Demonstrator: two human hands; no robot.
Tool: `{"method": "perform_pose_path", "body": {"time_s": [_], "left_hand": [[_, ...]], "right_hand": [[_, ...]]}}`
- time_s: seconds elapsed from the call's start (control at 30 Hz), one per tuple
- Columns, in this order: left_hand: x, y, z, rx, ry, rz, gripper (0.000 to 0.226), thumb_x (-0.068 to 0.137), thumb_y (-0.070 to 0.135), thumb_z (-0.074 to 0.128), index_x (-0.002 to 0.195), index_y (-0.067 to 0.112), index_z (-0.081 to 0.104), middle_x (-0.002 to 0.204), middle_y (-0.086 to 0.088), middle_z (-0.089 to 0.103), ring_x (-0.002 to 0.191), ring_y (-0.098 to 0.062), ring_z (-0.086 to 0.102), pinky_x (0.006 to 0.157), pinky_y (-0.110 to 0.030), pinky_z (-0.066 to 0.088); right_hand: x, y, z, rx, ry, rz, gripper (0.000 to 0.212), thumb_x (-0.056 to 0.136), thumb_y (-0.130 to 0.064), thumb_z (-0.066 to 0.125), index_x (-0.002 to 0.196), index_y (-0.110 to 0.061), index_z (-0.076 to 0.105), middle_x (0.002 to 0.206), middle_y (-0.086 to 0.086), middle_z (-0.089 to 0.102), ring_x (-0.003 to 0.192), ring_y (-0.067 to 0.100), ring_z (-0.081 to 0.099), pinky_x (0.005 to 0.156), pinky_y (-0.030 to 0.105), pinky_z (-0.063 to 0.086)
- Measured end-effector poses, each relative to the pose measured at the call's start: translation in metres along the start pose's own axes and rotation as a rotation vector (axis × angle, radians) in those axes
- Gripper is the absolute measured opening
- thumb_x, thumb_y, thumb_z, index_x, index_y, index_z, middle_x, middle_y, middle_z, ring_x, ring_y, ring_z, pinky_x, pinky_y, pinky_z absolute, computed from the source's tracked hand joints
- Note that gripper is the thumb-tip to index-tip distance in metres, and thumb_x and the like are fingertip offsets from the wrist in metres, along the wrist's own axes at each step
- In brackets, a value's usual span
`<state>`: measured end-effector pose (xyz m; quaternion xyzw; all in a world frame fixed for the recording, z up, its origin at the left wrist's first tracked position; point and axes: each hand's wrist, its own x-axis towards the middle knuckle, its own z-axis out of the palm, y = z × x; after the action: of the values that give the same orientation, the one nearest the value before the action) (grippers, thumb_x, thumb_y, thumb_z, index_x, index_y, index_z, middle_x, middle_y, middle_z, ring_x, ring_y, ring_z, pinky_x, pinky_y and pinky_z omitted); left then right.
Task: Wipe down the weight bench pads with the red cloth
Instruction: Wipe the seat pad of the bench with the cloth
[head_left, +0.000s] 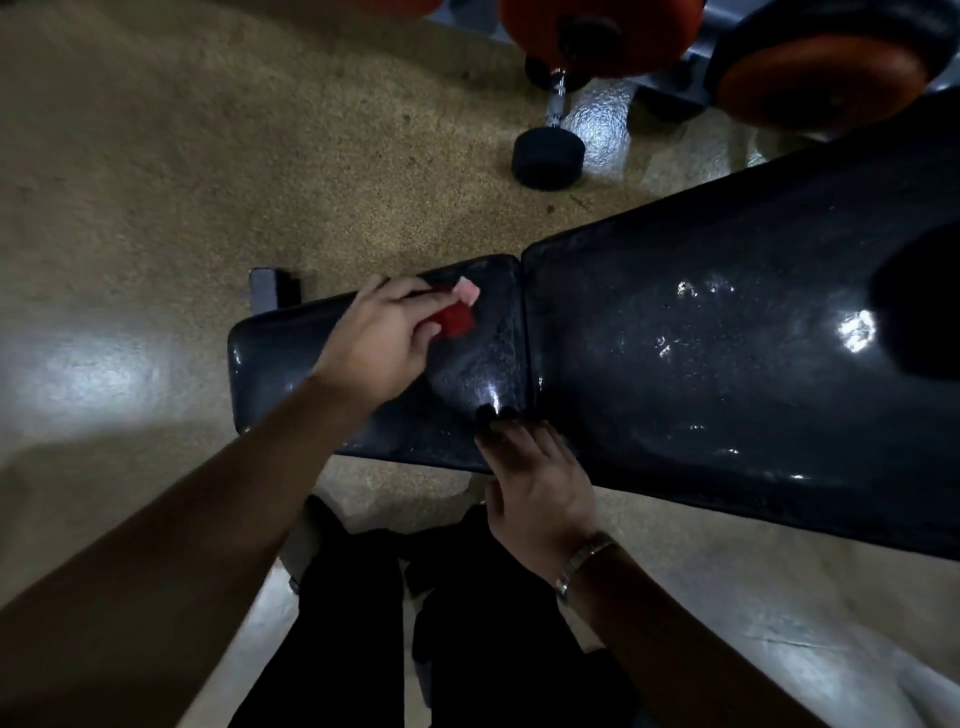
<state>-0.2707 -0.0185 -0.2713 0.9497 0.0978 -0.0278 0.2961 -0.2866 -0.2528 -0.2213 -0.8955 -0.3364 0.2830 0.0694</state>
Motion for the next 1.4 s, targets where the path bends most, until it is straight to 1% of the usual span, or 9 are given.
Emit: {"method": "perform_pose_path", "body": {"time_s": [0.13,0.27,0.4,0.53,0.6,0.7,0.93,1.23,1.4], "left_hand": [[0.003,0.041,0.019,-0.022,0.079,-0.156,0.044,0.093,0.007,0.060,0.136,0.018,0.066,0.126,-0.009,0.064,0.107,-0.037,0.051,0.095,-0.040,0.043],[-0.018,0.037,0.024,-0.038,0.028,0.062,0.042,0.092,0.003,0.065,0.133,0.014,0.069,0.126,-0.009,0.065,0.104,-0.036,0.052,0.092,-0.043,0.049],[-0.041,0.006,0.015,0.084,0.013,0.188,0.042,0.091,0.005,0.067,0.132,0.015,0.070,0.126,-0.010,0.066,0.103,-0.036,0.055,0.090,-0.047,0.053],[-0.039,0.016,0.020,0.135,0.108,0.008,0.043,0.092,0.008,0.067,0.135,0.014,0.066,0.127,-0.012,0.065,0.105,-0.037,0.054,0.089,-0.049,0.054],[-0.031,0.036,0.029,0.094,0.133,-0.125,0.046,0.094,0.008,0.063,0.139,0.015,0.063,0.130,-0.011,0.063,0.109,-0.036,0.052,0.090,-0.048,0.053],[-0.023,0.055,0.037,0.020,0.115,-0.176,0.047,0.095,0.008,0.060,0.141,0.018,0.060,0.133,-0.009,0.060,0.110,-0.036,0.049,0.091,-0.046,0.052],[-0.061,0.027,0.023,0.055,-0.032,0.102,0.048,0.096,0.012,0.054,0.142,0.023,0.061,0.132,-0.006,0.061,0.109,-0.032,0.049,0.094,-0.043,0.051],[-0.038,0.074,0.043,-0.085,0.112,-0.384,0.044,0.092,0.012,0.058,0.134,0.021,0.066,0.128,-0.010,0.062,0.100,-0.037,0.050,0.089,-0.046,0.047],[-0.069,0.052,0.031,0.007,0.006,0.085,0.045,0.091,0.018,0.054,0.135,0.024,0.065,0.123,-0.005,0.065,0.101,-0.033,0.052,0.085,-0.039,0.049]], "right_hand": [[-0.010,-0.004,-0.003,-0.179,-0.039,-0.013,0.053,0.076,-0.031,0.049,0.121,-0.010,0.068,0.127,0.008,0.063,0.121,0.036,0.055,0.116,0.056,0.033],[-0.024,-0.005,-0.019,-0.286,-0.012,-0.067,0.048,0.079,-0.032,0.057,0.117,-0.006,0.070,0.133,0.012,0.059,0.129,0.039,0.049,0.116,0.063,0.028],[-0.029,0.004,-0.039,-0.508,-0.187,-0.038,0.057,0.078,-0.042,0.060,0.119,-0.004,0.070,0.140,0.017,0.054,0.133,0.043,0.041,0.113,0.068,0.022],[-0.029,0.011,-0.056,-0.670,-0.425,-0.041,0.066,0.100,-0.041,0.030,0.151,0.000,0.032,0.163,0.023,0.012,0.149,0.047,-0.001,0.114,0.073,-0.011],[-0.030,0.013,-0.060,-0.721,-0.444,-0.096,0.065,0.102,-0.040,0.026,0.154,-0.001,0.027,0.164,0.022,0.005,0.149,0.047,-0.008,0.111,0.074,-0.016],[-0.027,0.012,-0.063,-0.729,-0.423,-0.142,0.059,0.103,-0.035,0.024,0.153,-0.003,0.032,0.162,0.023,0.010,0.149,0.047,-0.002,0.112,0.074,-0.010],[-0.014,0.007,-0.075,-0.771,-0.417,-0.178,0.043,0.102,-0.021,0.032,0.138,-0.008,0.052,0.147,0.019,0.030,0.139,0.046,0.018,0.114,0.070,0.011],[-0.001,0.009,-0.080,-0.848,-0.406,-0.269,0.039,0.100,-0.021,0.037,0.133,-0.012,0.057,0.138,0.015,0.039,0.129,0.043,0.028,0.113,0.067,0.019],[-0.006,0.018,-0.080,-0.807,-0.362,-0.296,0.036,0.099,-0.022,0.039,0.126,-0.015,0.064,0.136,0.012,0.044,0.129,0.040,0.029,0.114,0.066,0.018]]}}
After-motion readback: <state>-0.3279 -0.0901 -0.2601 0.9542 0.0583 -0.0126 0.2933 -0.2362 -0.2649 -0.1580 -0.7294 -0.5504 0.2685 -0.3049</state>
